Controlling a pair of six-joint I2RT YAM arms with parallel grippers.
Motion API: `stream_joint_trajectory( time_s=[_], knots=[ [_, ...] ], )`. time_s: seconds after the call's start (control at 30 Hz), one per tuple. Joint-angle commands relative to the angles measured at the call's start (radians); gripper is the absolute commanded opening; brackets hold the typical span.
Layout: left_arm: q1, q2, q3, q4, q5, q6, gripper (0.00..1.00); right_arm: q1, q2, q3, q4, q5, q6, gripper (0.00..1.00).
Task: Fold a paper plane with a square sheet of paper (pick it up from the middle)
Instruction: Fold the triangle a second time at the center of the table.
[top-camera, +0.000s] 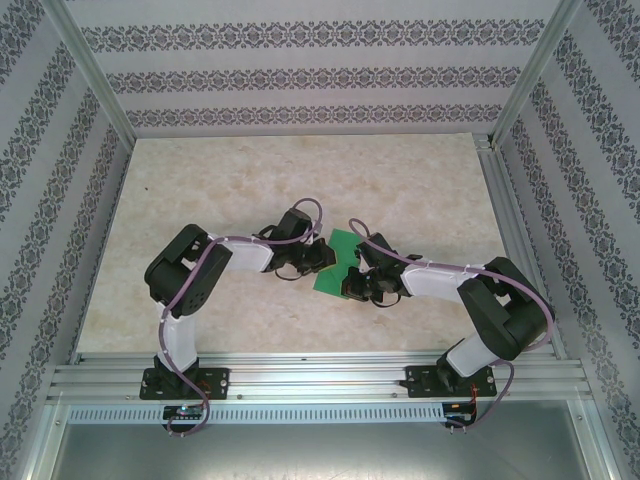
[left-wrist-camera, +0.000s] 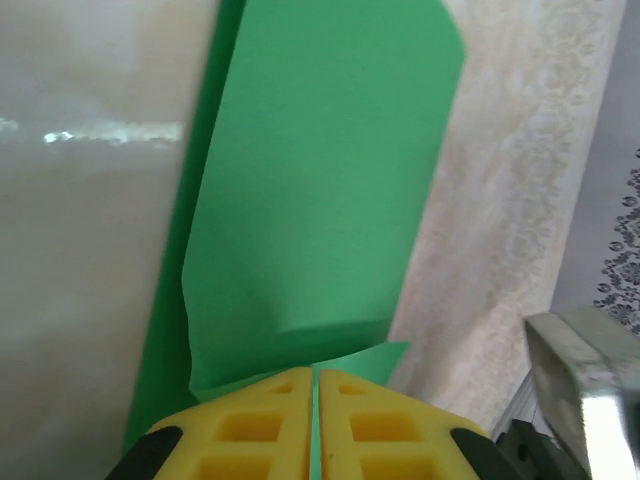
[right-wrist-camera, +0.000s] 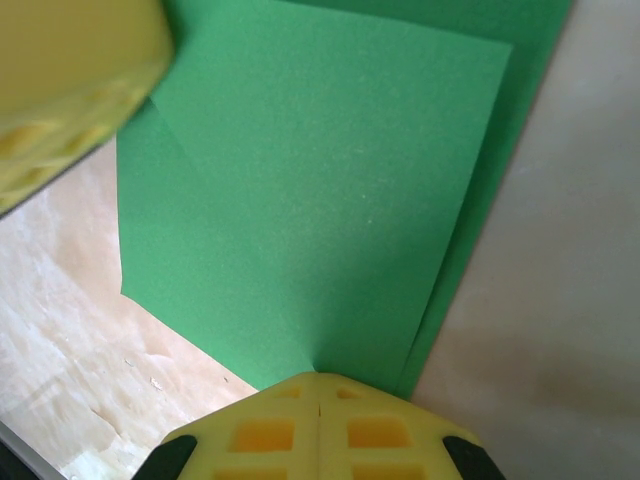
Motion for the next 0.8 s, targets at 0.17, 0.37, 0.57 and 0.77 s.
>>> stream_joint_trajectory(
  time_s=[0.17,0.37,0.57,0.77],
  knots=[
    [-0.003,0.067,-0.015,0.027,-0.041,0.004,0.11,-0.022,-0.044,0.03,-0.097,0.004,-0.029,0.0],
    [-0.004,0.06,-0.032,0.02,-0.048,0.01,0.11,-0.031,-0.081,0.103,-0.091,-0.049,-0.032,0.0],
    [-0.003,0.061,-0.026,0.016,-0.043,0.012,0.11,-0.033,0.016,0.159,-0.068,-0.068,-0.038,0.0],
    [-0.003,0.062,-0.022,0.005,-0.046,0.017,0.11,-0.043,0.132,0.161,-0.031,-0.081,-0.056,0.0]
  ],
)
